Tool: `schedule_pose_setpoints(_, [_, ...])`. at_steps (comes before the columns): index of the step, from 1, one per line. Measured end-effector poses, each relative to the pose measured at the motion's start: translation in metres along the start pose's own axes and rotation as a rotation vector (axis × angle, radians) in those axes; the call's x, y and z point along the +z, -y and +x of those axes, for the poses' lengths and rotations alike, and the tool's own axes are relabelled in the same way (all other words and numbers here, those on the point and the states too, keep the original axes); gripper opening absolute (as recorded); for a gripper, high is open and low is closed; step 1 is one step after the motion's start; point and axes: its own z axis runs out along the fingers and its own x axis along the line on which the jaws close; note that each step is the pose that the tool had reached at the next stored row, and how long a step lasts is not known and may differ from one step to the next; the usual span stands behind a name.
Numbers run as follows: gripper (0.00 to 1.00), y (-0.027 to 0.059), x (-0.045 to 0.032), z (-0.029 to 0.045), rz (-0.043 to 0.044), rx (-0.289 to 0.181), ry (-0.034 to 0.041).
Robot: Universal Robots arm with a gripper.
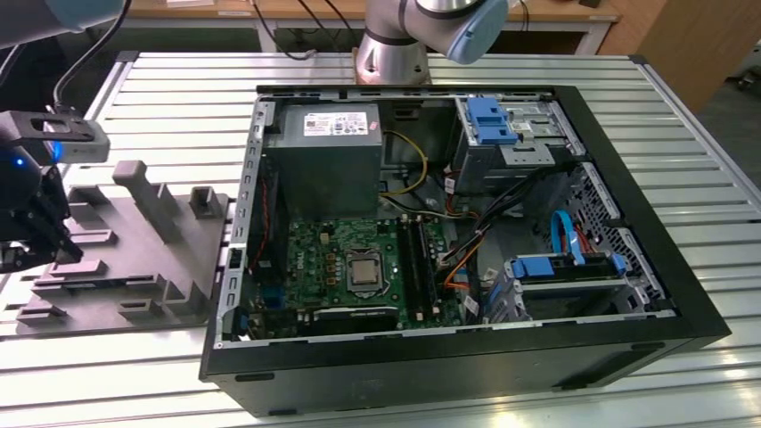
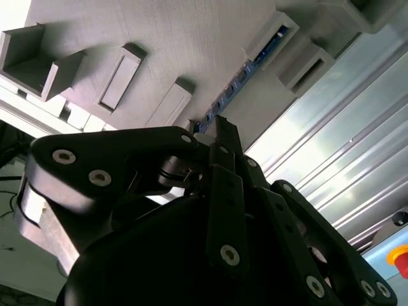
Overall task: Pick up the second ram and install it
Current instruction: 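Pick up the second ram and move it above second insertion slot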
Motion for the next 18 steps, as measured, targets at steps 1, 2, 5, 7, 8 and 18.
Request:
schedule_pose_setpoints(1, [0.10,0.0001,0.0010,0.0003,0.0001,0.002,0.0000])
schedule_pose_setpoints(2, [0.10,0.0001,0.0018,0.0005,0.0002,0.005,0.0002])
schedule_pose_setpoints(5, [0.10,0.0002,0.0043,0.0010,0.0007,0.025,0.0011])
schedule_pose_setpoints(7, [0.10,0.0003,0.0060,0.0011,0.0012,0.040,0.0019])
schedule_pose_setpoints(8, [0.10,0.0003,0.0068,0.0012,0.0014,0.048,0.0022])
schedule_pose_setpoints(18, [0.10,-0.0004,0.0137,0.0017,0.0023,0.082,0.0037])
